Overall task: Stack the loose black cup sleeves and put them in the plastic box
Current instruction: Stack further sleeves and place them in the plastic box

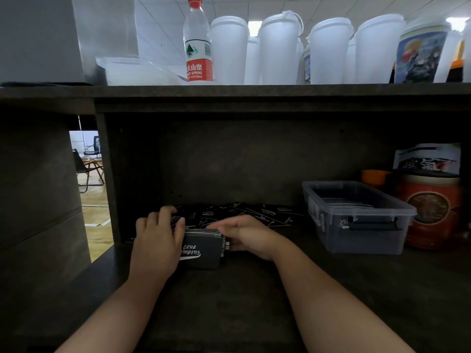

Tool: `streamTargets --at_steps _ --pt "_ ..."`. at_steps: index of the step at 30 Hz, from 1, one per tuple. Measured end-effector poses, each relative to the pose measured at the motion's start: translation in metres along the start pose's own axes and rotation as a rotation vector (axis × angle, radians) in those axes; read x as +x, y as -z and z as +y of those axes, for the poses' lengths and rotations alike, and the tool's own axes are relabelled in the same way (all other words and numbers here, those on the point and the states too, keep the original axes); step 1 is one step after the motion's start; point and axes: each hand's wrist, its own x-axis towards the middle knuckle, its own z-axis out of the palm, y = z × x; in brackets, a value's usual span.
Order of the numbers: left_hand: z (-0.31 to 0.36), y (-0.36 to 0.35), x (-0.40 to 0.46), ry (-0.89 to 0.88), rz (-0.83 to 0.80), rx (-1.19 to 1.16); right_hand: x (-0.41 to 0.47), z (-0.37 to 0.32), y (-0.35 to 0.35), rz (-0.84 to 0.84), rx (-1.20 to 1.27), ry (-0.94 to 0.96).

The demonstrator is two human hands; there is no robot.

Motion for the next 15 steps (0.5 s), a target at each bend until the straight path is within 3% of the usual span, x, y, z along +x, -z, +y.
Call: streamTargets --at_steps 3,7,10,13,15 --pt "-0.004 -0.001 0.001 -0.075 -0.1 0.129 -0.001 -0.002 0.001 0.001 0.062 -0.004" --pt "-0.007 -0.002 0.002 -0.109 -0.052 0.132 0.005 0.009 0.019 0.491 -0.343 0.117" --pt "-0.007 -0.003 0.003 -0.131 -0.015 0.101 0.008 0.019 0.033 0.736 -0.408 -0.071" --pt "-0.011 -0.007 0.004 -0.16 -0.016 0.107 0.005 0.017 0.036 0.808 -0.411 -0.271" --pt "-0.013 -0.008 0.005 -0.196 -0.011 0.139 0.001 0.013 0.03 0.72 -0.439 -0.333"
